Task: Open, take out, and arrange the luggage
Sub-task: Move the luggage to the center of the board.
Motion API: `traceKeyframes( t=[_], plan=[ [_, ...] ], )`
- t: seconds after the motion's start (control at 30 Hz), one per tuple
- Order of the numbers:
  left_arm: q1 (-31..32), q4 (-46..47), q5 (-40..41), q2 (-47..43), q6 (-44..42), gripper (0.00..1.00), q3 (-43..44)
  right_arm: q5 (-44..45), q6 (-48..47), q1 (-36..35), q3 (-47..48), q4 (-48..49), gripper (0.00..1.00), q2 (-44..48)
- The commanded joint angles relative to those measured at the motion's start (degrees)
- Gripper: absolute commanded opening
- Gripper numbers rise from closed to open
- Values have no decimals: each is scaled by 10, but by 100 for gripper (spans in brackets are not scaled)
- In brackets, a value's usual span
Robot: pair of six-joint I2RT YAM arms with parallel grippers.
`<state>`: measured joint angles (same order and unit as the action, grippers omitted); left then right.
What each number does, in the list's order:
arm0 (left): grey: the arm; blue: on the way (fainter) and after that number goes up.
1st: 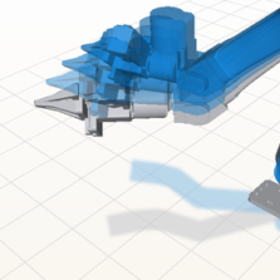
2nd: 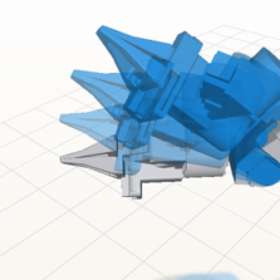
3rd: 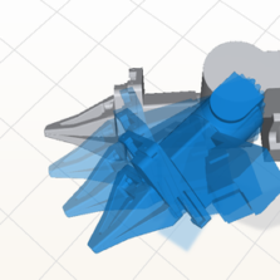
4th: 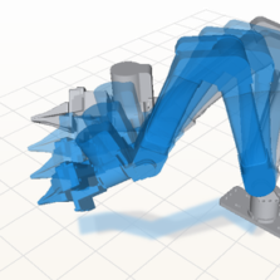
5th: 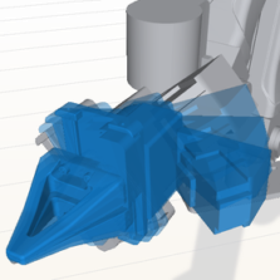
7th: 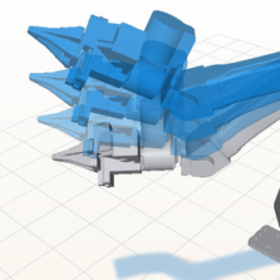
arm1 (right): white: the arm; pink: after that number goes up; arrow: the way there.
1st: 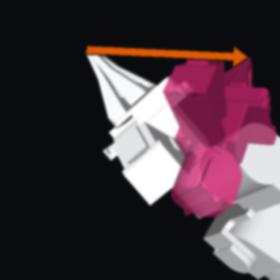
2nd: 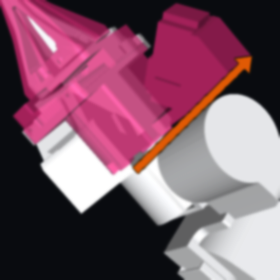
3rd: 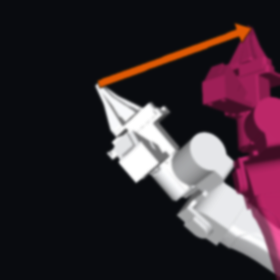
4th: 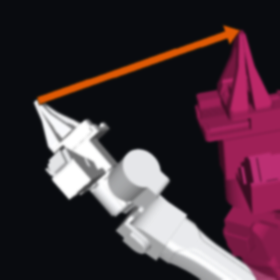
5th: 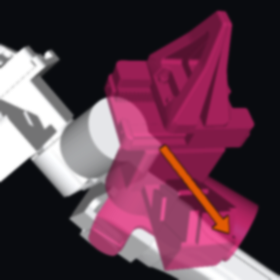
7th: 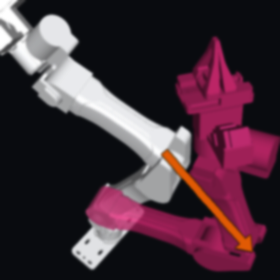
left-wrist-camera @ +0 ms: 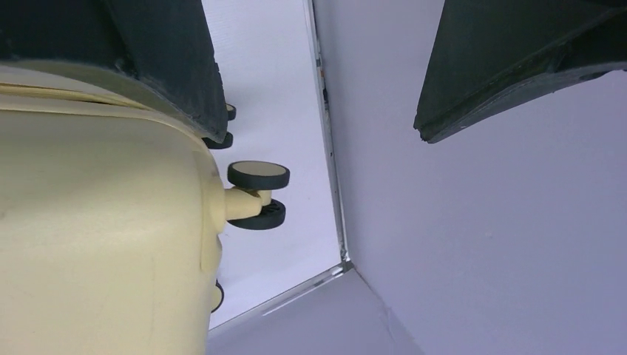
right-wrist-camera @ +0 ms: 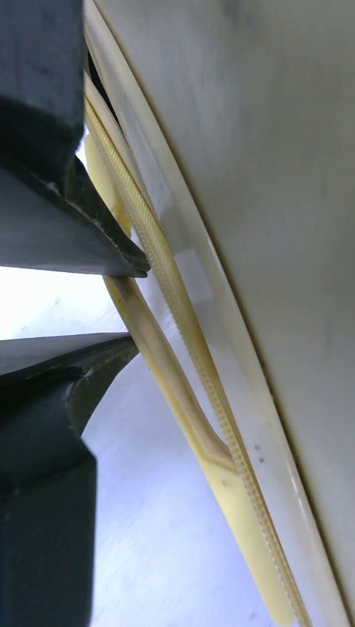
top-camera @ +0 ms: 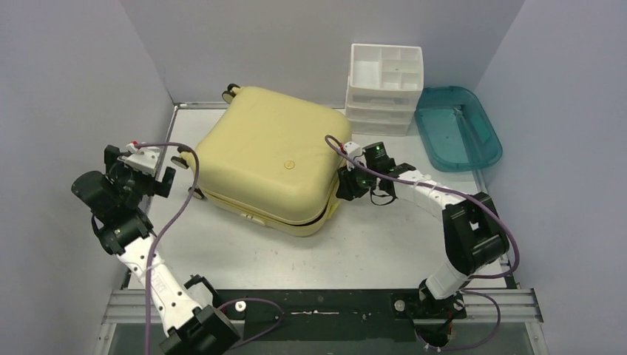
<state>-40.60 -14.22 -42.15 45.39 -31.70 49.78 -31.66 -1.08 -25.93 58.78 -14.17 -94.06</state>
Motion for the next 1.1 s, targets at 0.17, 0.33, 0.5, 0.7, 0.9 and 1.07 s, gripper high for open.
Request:
traceKeyframes(
  t=[0.17,0.33,0.5,0.7,0.9,1.07],
  plan=[
    [3,-364,-212,189,-509,97,158,68,-227,17,-10,-124,58,129],
    [54,-667,-176,382,-808,97,312,102,-287,19,48,-205,100,176],
    [97,-700,-140,466,-859,97,375,134,-323,21,72,-243,100,229],
    [135,-685,-106,490,-863,97,385,144,-342,24,94,-269,100,270],
    [165,-524,-94,472,-769,96,349,81,-410,23,128,-321,100,274],
    [190,-283,-61,407,-652,96,253,52,-439,21,138,-340,100,275]
  ],
)
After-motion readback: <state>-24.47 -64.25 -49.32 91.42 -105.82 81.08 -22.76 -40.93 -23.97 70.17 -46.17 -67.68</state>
